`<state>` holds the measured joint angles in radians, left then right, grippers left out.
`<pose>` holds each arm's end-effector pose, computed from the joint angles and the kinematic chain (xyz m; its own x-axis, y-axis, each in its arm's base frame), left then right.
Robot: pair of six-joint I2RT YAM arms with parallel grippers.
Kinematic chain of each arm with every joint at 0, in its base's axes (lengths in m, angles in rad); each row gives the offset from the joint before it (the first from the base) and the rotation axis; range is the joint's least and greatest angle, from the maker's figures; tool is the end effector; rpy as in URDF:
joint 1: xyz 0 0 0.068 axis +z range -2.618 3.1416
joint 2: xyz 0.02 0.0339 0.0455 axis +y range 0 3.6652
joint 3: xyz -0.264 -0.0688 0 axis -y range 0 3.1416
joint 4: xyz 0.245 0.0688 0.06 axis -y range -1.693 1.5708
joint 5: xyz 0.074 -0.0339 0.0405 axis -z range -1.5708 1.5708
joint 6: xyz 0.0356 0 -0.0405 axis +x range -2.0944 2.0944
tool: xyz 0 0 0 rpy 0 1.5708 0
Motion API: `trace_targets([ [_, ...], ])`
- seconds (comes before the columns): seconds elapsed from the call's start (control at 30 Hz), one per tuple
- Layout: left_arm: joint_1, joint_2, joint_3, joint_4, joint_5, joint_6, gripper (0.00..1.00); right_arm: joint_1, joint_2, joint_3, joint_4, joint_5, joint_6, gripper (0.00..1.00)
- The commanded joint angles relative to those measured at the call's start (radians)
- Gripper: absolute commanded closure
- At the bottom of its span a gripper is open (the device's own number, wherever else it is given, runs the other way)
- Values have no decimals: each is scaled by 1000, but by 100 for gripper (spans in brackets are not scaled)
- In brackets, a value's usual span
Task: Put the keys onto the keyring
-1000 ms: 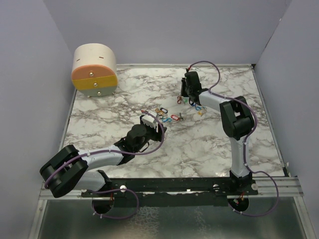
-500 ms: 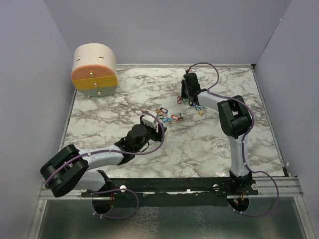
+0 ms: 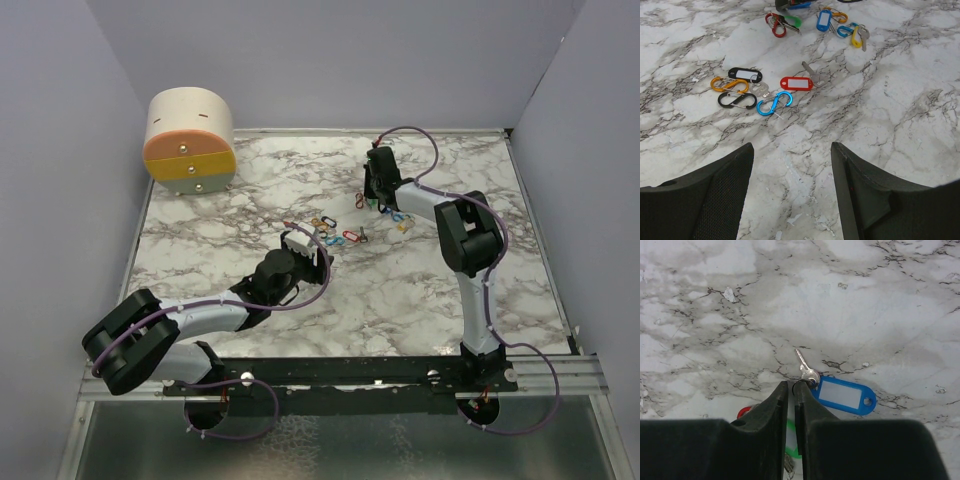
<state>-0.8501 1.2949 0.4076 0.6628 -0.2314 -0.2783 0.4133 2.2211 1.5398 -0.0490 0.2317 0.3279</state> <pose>0.1746 -0.1864 0.1913 -0.3016 -0.0618 -0.9514 0.5210 0.8251 -0.2187 0.4510 0.1889 0.1434 -0.6538 0.0555 -0.7546 -0.0250 0.9952 0.0949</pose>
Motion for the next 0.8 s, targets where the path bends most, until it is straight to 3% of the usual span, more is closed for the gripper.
trace_targets([
  [0.0, 5, 10, 19, 3, 10, 2, 35, 1, 27, 28, -15, 46, 12, 92],
  [0.07, 6, 10, 20, 3, 12, 2, 35, 2, 25, 27, -17, 58, 14, 99],
  [0.17, 8, 9, 21, 3, 13, 2, 35, 2, 8, 9, -5, 77, 19, 99],
  [0.33, 6, 3, 22, 1, 16, 1, 35, 2, -114, -135, 166, 50, -12, 99],
  [0.47, 7, 0, 25, 0, 22, -6, 35, 1, -232, -236, 268, -24, -18, 99],
  [0.77, 6, -15, 21, 0, 21, -23, 35, 1, -402, -356, 297, -181, 52, 99],
])
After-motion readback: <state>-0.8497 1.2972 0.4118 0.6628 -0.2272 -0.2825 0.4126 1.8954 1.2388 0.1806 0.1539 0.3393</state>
